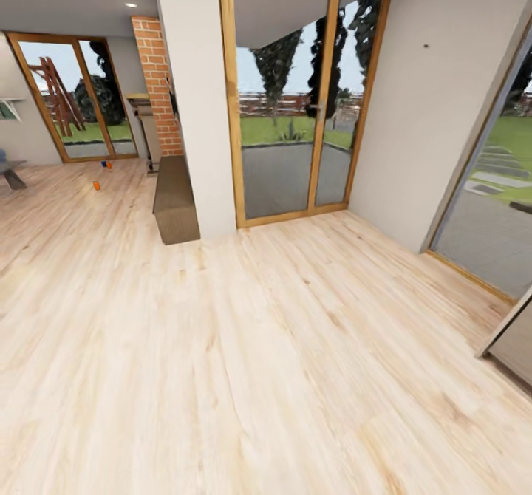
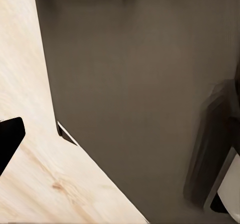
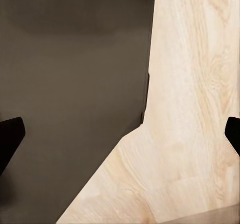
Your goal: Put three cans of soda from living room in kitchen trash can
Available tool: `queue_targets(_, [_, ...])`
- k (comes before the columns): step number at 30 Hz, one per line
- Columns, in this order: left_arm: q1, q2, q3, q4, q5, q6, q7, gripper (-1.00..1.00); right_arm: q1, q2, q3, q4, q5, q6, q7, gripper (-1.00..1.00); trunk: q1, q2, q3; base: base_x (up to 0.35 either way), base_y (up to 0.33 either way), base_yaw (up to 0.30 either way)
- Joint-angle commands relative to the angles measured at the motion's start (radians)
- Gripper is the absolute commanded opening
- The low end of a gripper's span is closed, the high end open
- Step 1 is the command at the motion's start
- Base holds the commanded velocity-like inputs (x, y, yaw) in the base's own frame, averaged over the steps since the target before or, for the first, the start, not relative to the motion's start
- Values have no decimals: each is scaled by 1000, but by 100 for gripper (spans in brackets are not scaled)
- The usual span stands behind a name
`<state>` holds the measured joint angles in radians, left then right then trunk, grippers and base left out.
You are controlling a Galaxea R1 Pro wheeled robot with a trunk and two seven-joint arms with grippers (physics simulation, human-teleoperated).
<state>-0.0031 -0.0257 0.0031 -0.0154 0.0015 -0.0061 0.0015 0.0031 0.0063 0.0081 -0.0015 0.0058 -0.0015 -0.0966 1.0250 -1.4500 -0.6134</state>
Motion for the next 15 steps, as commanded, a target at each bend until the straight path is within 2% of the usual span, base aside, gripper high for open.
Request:
queue_targets(1, [0, 0, 0, 0, 0, 0, 0, 100, 0, 0, 0, 0, 0, 0, 0, 100, 0, 0, -1, 1, 0, 226])
queue_targets(15, [0, -1, 0, 0, 0, 0, 0, 100, 0, 0, -1, 0, -2, 0, -3, 100, 0, 0, -16, 0, 0, 226])
